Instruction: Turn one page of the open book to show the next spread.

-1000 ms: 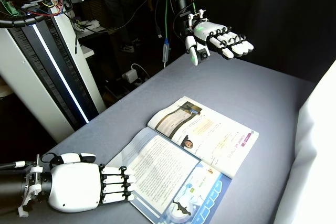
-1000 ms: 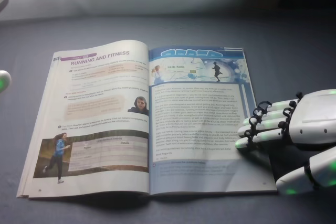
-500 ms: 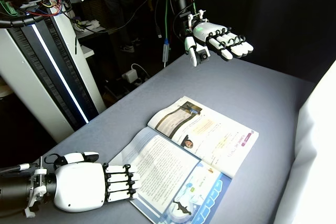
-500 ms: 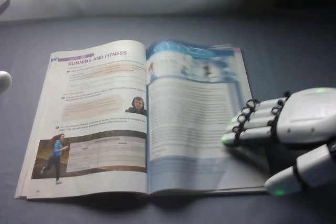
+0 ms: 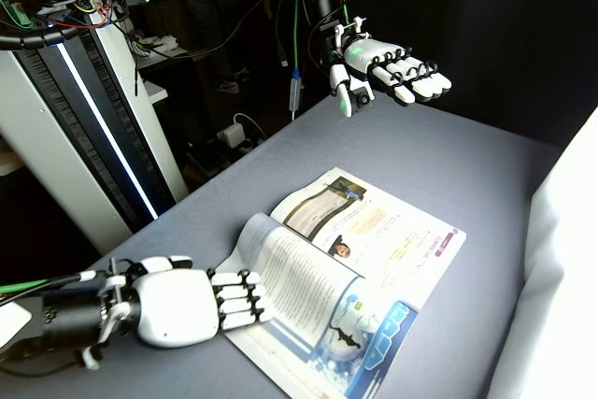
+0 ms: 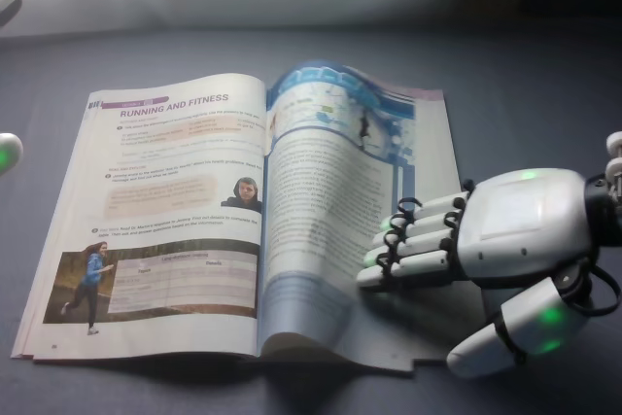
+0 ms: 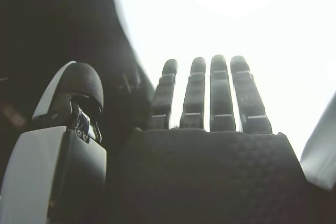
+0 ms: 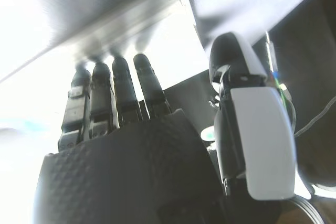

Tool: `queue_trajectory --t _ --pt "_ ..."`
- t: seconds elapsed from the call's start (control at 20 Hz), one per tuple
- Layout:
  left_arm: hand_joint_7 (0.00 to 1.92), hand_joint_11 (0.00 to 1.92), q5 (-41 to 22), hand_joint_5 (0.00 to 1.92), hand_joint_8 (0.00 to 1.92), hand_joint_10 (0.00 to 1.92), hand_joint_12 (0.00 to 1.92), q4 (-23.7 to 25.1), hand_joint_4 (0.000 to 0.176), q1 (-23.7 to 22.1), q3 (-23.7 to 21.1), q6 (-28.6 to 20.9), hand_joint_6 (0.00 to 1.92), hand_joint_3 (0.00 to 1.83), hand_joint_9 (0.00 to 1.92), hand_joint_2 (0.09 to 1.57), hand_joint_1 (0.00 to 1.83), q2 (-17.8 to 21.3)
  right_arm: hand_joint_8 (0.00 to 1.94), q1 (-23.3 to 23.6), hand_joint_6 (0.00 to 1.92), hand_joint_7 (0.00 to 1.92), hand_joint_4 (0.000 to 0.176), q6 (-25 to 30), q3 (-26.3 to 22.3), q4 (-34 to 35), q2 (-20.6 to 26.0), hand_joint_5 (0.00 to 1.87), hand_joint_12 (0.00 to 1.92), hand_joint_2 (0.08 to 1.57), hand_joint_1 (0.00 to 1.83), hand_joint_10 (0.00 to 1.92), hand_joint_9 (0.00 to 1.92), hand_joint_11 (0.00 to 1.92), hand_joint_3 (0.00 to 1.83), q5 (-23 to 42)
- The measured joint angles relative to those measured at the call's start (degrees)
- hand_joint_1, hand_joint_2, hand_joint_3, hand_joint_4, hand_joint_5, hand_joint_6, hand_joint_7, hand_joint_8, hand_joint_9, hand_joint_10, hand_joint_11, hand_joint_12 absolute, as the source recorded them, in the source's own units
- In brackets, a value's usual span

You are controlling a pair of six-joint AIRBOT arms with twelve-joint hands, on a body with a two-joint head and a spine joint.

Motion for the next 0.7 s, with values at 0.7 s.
queue_trajectory --t 0.7 --pt "0.0 0.0 -0.94 0.03 0.0 0.0 0.0 -0.42 0.077 0.31 -0.02 0.0 0.0 0.0 0.0 1.35 0.0 -0.02 0.0 6.43 0.0 0.0 0.0 -2.82 3.5 -0.83 -5.79 0.0 0.0 1.23 0.0 0.0 0.0 0.0 0.0 2.99"
